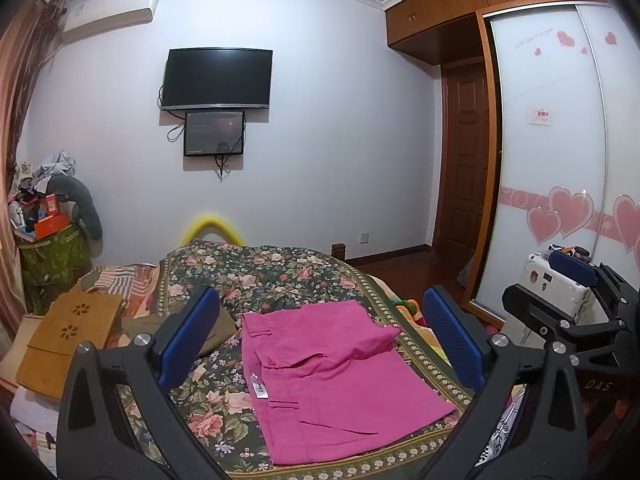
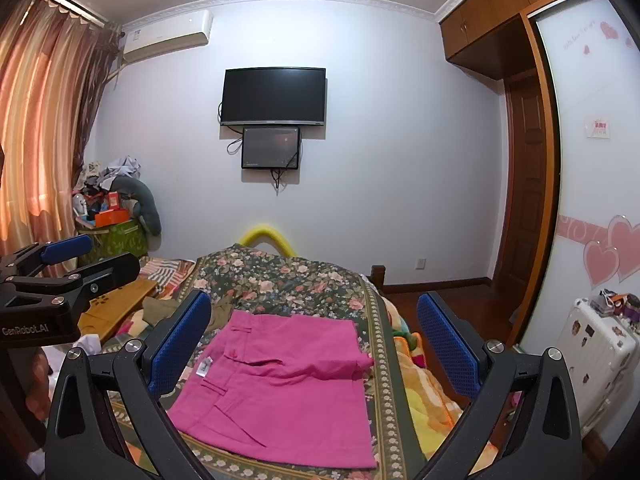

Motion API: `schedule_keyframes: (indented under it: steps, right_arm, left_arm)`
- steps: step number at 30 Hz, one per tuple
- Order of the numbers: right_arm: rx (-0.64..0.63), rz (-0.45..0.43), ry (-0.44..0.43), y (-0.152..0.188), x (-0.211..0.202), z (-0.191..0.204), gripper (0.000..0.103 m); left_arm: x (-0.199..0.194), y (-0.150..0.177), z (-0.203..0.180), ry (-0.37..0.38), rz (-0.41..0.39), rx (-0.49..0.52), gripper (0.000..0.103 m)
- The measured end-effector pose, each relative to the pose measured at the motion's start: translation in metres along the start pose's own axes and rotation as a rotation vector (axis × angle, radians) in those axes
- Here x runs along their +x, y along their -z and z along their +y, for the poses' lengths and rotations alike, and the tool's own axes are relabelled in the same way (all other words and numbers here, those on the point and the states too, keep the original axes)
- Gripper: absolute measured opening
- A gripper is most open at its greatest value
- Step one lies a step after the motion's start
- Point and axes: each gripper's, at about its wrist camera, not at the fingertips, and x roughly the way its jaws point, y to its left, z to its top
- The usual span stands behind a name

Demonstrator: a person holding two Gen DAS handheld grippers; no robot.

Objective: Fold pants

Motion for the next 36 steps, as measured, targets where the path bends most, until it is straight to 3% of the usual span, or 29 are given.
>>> schedule_keyframes:
  steps: [36]
  right_arm:
    - [0.015, 0.004, 0.003, 0.0, 0.0019, -0.0053, 0.103]
  left_arm:
    - [0.0006, 0.001, -0.0006, -0.009, -0.002, 0.006, 0.103]
